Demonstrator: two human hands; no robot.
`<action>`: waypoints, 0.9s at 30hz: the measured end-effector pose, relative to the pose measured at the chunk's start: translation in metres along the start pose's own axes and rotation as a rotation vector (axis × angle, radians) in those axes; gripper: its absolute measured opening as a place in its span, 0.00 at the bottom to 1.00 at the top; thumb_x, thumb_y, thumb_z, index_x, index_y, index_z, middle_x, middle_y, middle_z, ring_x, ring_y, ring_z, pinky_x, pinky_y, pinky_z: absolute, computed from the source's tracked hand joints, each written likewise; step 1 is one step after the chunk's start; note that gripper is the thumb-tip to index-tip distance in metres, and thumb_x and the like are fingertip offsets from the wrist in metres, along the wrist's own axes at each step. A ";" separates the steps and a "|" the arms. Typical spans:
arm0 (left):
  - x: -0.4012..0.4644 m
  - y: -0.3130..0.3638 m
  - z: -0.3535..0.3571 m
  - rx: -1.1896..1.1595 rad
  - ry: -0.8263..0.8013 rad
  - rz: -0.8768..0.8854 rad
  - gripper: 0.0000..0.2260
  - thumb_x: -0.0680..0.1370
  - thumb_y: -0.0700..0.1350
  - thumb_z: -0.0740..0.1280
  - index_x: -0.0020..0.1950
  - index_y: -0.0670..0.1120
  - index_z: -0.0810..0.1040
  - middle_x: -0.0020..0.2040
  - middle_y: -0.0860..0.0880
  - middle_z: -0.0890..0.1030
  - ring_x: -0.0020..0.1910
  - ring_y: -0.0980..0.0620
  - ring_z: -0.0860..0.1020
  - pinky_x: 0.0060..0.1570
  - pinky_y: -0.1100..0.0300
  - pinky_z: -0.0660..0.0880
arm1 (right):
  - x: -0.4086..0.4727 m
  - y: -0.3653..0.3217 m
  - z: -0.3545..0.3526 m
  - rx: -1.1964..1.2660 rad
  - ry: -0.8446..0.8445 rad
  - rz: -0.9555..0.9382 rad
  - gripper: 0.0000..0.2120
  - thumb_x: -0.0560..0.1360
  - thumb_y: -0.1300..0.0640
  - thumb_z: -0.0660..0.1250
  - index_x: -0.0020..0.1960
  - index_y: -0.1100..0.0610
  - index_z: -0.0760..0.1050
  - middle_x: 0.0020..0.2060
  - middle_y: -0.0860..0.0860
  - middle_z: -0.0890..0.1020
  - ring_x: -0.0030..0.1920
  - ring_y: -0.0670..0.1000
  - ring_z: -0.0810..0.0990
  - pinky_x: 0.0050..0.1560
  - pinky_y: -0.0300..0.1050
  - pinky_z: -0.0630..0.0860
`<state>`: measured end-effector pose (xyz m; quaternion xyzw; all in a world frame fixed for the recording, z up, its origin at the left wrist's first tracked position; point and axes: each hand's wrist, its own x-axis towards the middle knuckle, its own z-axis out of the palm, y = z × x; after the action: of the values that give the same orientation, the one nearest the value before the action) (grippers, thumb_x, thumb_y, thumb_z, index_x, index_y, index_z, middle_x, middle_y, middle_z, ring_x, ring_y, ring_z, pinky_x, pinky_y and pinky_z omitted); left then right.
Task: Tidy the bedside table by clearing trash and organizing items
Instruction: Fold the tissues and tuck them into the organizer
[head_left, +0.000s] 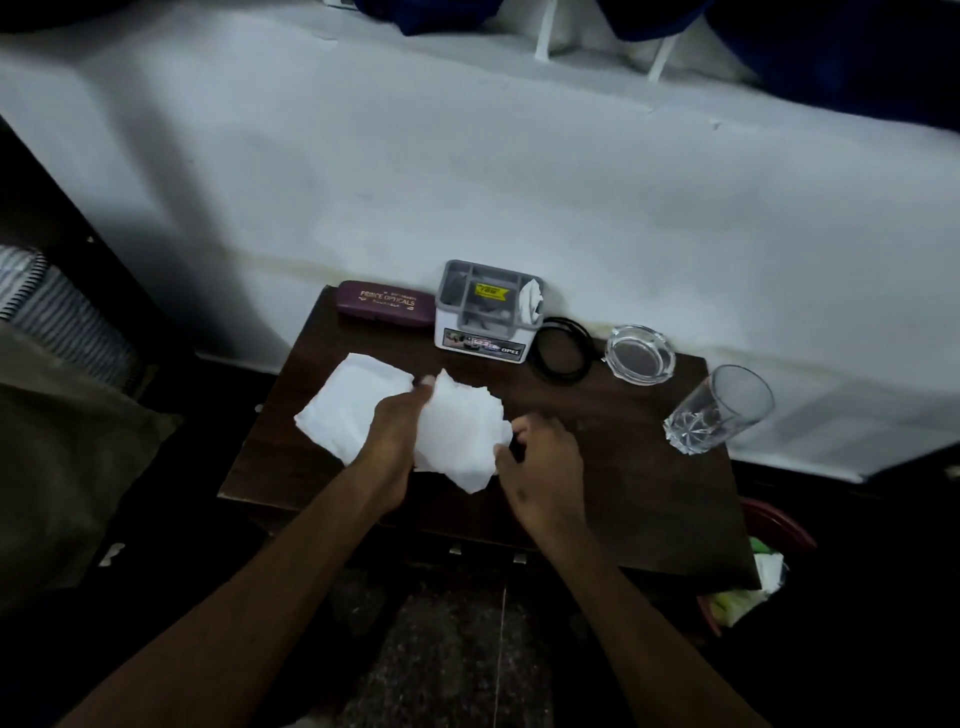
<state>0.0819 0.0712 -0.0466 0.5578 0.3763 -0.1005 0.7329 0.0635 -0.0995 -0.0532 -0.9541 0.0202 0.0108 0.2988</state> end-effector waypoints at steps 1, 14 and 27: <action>-0.001 -0.001 0.002 0.104 0.006 0.081 0.12 0.81 0.50 0.72 0.60 0.45 0.82 0.59 0.43 0.84 0.59 0.41 0.81 0.57 0.48 0.80 | 0.002 0.002 0.000 -0.022 -0.021 -0.027 0.10 0.75 0.53 0.70 0.55 0.54 0.79 0.53 0.52 0.79 0.55 0.55 0.78 0.50 0.47 0.73; -0.025 0.031 0.002 0.114 -0.309 0.236 0.13 0.79 0.38 0.70 0.64 0.40 0.82 0.59 0.41 0.87 0.58 0.40 0.85 0.53 0.48 0.82 | 0.007 -0.032 -0.033 1.159 -0.373 0.306 0.24 0.83 0.37 0.60 0.70 0.51 0.77 0.59 0.50 0.87 0.60 0.50 0.86 0.59 0.53 0.84; -0.023 0.027 0.009 0.230 -0.268 0.306 0.11 0.82 0.32 0.63 0.57 0.44 0.80 0.47 0.50 0.84 0.46 0.53 0.83 0.36 0.62 0.77 | 0.007 -0.033 -0.025 0.964 -0.260 0.159 0.12 0.83 0.50 0.68 0.65 0.48 0.79 0.57 0.46 0.87 0.57 0.47 0.86 0.60 0.56 0.83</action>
<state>0.0854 0.0669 -0.0108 0.6701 0.1727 -0.1035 0.7144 0.0718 -0.0869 -0.0144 -0.6939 0.0581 0.1418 0.7035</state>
